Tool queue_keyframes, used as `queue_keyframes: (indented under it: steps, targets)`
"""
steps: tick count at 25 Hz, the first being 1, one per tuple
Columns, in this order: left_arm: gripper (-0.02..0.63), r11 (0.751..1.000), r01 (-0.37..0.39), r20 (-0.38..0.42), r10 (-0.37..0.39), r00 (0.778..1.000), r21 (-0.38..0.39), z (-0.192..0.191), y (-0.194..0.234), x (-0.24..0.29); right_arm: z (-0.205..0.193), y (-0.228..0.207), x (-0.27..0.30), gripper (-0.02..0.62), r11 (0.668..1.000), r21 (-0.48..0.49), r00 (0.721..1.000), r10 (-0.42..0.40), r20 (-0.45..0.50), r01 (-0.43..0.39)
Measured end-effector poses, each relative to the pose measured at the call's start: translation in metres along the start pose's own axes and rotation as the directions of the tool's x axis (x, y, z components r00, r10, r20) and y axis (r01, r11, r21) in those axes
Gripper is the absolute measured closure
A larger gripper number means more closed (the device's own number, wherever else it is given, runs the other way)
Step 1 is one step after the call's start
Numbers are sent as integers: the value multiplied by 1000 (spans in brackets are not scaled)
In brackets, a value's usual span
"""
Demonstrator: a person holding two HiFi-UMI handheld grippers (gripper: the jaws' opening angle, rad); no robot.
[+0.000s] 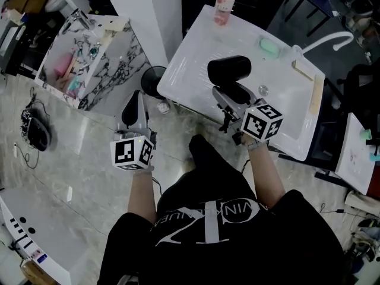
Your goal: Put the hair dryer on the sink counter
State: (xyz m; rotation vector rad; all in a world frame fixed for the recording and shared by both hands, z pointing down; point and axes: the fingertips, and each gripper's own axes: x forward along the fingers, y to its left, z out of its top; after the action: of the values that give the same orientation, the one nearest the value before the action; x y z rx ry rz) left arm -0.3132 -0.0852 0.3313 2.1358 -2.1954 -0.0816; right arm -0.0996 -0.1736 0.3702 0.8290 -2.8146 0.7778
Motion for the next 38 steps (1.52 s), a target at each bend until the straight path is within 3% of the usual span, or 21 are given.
queue_keyframes:
  steps: [6,19,29,38]
  targets:
    - [606,999,42,13,-42,999,3,13,0,75,17,-43,43,353,998,13,996,-53,-75,55]
    - [606,996,86,-65,-86,994,-5,-3,-9,176,22,-133,97,353,978,54,964,-186,-190,199]
    - [606,991,131,-95,-131,987,-9,-13,-32,217,22,-188,115,351,936,93,926,-316,-208,340]
    - [606,981,192,-148,-191,970,-7,-24,-31,239,16,-218,130,351,860,177,871,-440,-219,479]
